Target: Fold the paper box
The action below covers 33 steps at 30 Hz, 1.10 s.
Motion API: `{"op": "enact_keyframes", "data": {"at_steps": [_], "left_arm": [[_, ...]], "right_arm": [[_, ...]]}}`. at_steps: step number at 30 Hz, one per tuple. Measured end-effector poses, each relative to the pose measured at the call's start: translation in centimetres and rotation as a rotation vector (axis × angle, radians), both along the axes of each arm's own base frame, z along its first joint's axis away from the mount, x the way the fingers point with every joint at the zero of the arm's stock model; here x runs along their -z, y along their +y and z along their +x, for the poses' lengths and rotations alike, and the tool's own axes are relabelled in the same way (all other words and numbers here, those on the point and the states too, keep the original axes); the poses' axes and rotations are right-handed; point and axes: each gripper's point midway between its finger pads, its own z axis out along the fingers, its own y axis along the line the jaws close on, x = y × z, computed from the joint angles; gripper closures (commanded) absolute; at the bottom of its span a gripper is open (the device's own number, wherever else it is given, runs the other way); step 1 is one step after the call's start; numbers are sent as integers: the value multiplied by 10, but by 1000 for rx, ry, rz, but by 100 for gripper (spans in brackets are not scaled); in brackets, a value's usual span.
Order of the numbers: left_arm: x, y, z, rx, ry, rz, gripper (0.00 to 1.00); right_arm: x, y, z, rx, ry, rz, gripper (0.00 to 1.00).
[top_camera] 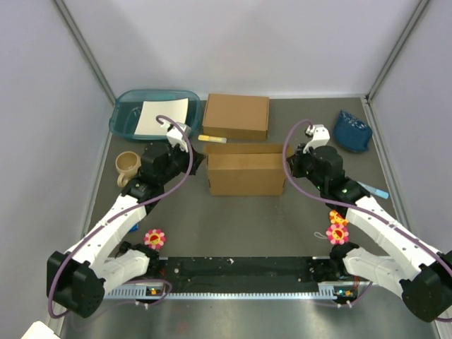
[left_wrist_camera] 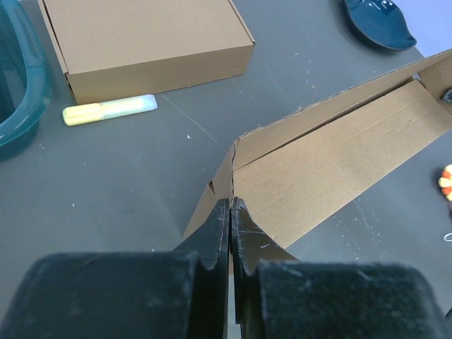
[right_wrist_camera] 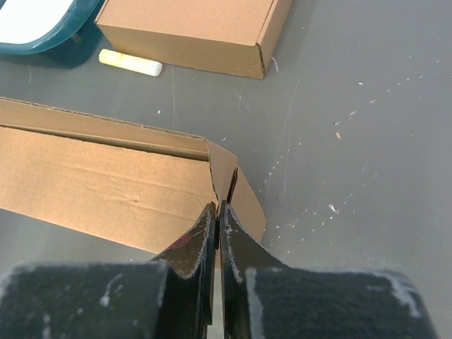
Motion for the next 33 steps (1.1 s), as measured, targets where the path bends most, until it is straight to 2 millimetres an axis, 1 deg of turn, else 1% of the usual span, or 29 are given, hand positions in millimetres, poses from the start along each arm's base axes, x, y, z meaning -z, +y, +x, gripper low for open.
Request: {"op": "enact_keyframes", "data": {"at_steps": [10,12,18,25,27,33], "left_arm": [[-15,-14,-7,11,60,-161,100],[-16,-15,-7,7,71,-194,100],[-12,-17,-6,-26,88,-293,100],[0,-8,-12,-106,115,-409,100],[3,-5,-13,-130,125,-429,100],[3,-7,-14,-159,125,-450,100]], "right_arm": [[3,-8,2,36,-1,-29,100],[4,-9,2,39,-1,-35,100],[3,-9,2,40,-2,-36,100],[4,-1,0,15,-8,-37,100],[4,1,-1,9,-10,-36,100],[5,1,0,14,-12,-41,100]]}}
